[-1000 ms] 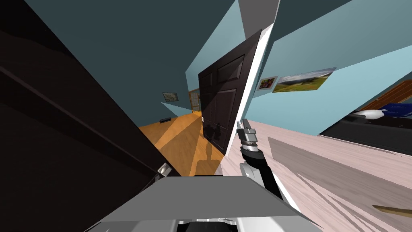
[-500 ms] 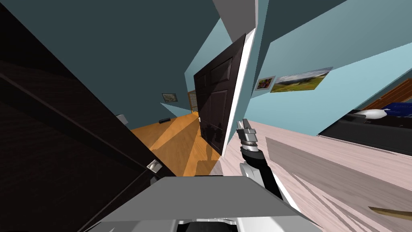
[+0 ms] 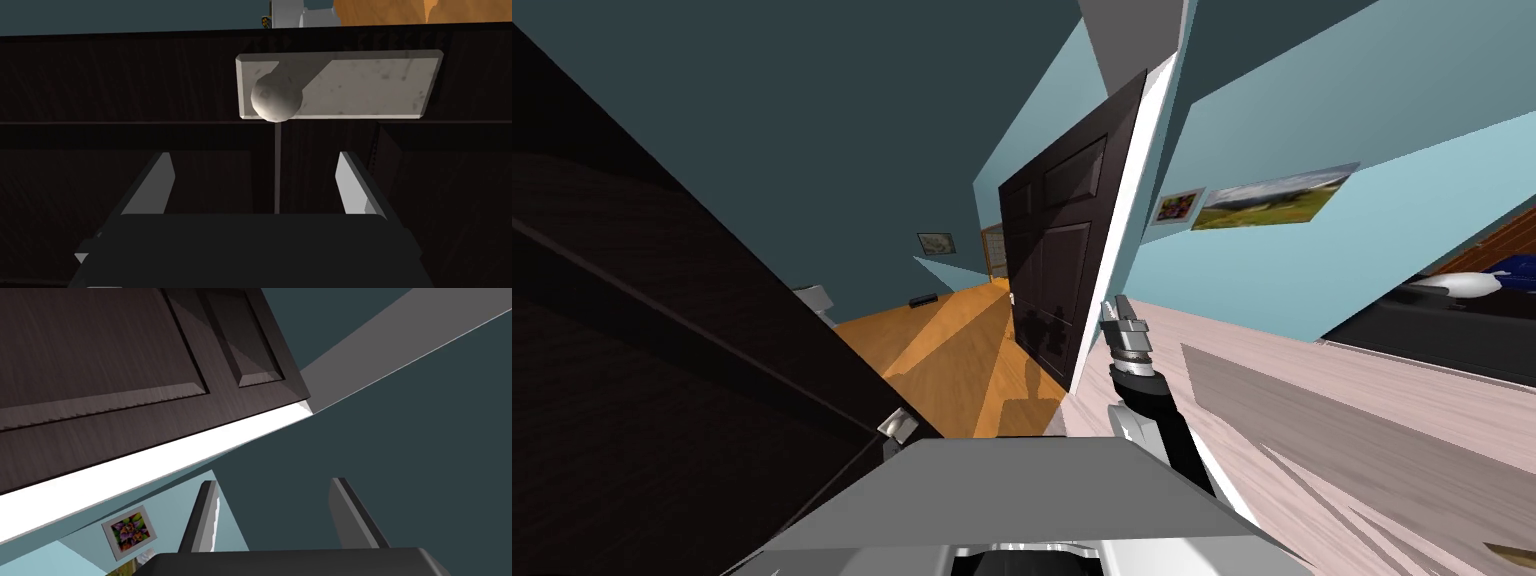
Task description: Push the door open
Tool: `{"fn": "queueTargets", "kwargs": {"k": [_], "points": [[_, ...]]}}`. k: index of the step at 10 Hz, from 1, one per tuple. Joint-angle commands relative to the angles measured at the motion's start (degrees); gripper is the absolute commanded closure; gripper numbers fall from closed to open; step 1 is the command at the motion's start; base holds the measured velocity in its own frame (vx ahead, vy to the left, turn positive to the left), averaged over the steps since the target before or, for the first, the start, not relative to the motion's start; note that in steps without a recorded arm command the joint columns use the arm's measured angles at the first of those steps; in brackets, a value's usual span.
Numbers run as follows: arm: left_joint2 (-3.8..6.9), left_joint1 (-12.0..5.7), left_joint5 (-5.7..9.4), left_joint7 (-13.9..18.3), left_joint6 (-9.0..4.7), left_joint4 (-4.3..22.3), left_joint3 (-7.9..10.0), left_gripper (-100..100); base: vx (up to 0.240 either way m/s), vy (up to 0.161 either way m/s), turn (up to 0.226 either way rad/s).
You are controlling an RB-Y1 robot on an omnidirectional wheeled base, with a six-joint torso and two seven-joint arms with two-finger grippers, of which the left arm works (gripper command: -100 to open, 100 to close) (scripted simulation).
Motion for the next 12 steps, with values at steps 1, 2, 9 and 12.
{"fn": "queueTargets", "kwargs": {"k": [1,2,9,12], "points": [[0.29,-0.55,-0.25,0.7,0.55,0.8,0.78,-100,0.142,0.19,0.016],[0.25,-0.88,-0.39,1.1,0.86,1.3,1.24,-100,0.11,0.177,0.018],[-0.08,-1.15,-0.56,1.5,1.16,1.8,1.68,100,0.033,0.043,0.004],[0.2,-0.99,0.5,1.3,0.87,1.7,2.04,100,0.018,0.029,0.003]]}}
